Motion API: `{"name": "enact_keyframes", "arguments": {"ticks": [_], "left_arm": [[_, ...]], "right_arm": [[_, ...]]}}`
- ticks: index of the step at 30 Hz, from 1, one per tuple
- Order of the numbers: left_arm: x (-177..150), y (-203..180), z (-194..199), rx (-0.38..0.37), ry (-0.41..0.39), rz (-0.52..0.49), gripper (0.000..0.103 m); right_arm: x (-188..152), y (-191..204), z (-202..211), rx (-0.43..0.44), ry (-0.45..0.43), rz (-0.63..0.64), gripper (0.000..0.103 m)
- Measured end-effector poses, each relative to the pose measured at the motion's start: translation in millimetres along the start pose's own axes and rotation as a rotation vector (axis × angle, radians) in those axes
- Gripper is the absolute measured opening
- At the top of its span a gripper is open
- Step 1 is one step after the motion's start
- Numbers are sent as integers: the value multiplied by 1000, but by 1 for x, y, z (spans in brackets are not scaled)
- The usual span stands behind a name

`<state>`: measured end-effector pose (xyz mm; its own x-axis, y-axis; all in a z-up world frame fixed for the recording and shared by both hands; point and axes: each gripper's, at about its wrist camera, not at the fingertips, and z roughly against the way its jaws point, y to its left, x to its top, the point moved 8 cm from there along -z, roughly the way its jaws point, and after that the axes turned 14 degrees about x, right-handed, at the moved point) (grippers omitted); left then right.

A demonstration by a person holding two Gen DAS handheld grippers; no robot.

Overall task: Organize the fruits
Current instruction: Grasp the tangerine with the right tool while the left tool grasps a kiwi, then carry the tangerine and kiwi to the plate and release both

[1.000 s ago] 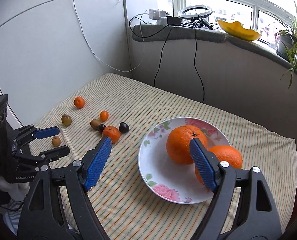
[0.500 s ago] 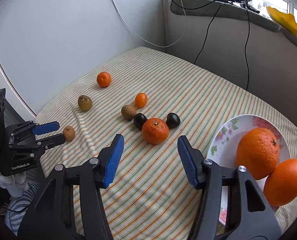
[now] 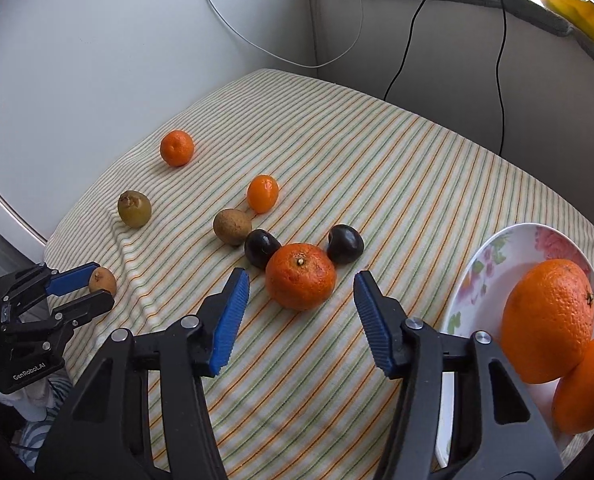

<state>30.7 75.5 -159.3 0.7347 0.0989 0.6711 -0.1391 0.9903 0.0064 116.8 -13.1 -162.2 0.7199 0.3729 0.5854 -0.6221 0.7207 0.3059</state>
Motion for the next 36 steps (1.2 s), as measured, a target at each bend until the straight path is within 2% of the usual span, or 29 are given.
{"name": "enact_keyframes", "arguments": {"ticks": [3,9,17,27,36], "left_arm": [[1,0,-2,6,-2,-8,29],[1,-1,-3,4,-10,-15,25],[2,1,-1,-8,-14,-5,25],[11,-4,10,-33,-37,-5,25],[27,-40,18,-112,-64,-46,25]], "right_arm": [[1,-3,-6,0,12,-6,50],[1,-5,-17,19,26,-18,44],[0,-4,-16,40,15,-26,42],[-6,3,23,182,-61,-100,42],[-20,-2,78,177,-143,-128,42]]}}
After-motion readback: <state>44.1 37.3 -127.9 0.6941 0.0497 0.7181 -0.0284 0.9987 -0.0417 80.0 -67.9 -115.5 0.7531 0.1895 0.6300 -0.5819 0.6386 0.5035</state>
